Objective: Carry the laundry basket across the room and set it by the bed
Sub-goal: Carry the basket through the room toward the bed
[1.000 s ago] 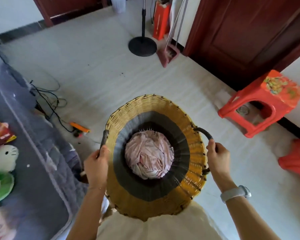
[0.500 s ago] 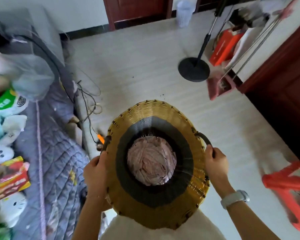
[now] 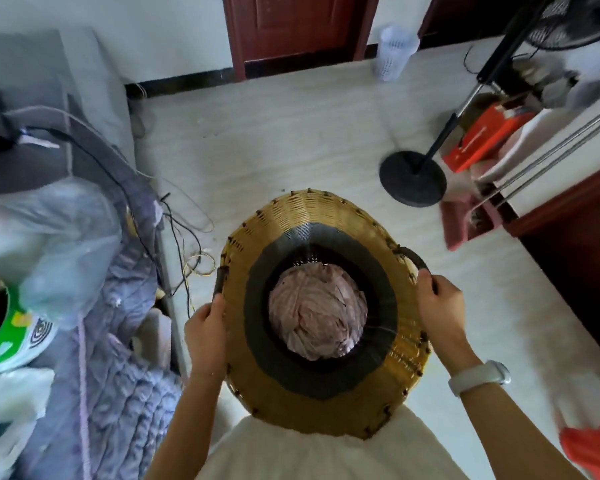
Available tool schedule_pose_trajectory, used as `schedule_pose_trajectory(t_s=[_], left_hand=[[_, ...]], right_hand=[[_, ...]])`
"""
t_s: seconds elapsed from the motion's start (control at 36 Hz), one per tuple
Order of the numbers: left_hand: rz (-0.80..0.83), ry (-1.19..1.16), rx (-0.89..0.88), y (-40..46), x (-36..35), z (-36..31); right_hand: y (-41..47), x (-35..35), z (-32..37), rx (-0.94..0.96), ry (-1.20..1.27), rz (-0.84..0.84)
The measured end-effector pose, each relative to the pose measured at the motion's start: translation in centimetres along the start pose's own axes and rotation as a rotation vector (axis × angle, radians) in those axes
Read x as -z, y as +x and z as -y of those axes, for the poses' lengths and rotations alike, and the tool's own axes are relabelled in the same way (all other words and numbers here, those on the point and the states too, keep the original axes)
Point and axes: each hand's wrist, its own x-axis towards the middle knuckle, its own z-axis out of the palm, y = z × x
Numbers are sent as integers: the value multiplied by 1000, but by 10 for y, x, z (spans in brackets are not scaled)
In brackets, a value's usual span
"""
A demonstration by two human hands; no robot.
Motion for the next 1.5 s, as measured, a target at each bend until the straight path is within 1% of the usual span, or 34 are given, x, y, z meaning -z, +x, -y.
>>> schedule_pose_trajectory(t_s=[0.11,0.28,0.39,0.5,0.61,0.69,0.78,0.92,1.0,1.17,1.22,1.36,1.5], left_hand=[[-22,3,-59,42,-13,-39],[-48,19,-69,104,-31,-68],[-81,31,-98,153,-46,-96],[-153,48,-132,212,-70,-141],[-218,68,-122,272,-93,-192],[-215,43,-82,305,-107,-224],[-223,48,-84,329,-113,-249],[-252,-58,-65,378,-126,-294],[-214,-17,-35,410,-141,-306],[-256,-61,65,493,-149,-333],[-246,-99,68,529,-149,-353],[-190,-89,82,619,-156,-412],[-249,-48,72,686,-158,-458]], right_hand=[[36,-27,43,8,13,-28],[83,-77,82,-6,-1,42],[139,-115,106,-7,-3,82],[206,-163,148,12,13,140],[271,-202,206,61,33,193],[306,-227,241,94,18,254],[332,-245,266,102,-9,290],[381,-268,320,161,4,266],[406,-291,351,165,1,294],[461,-353,394,182,-72,295],[481,-374,417,189,-95,284],[523,-423,493,180,-95,248],[554,-471,554,194,-92,259]])
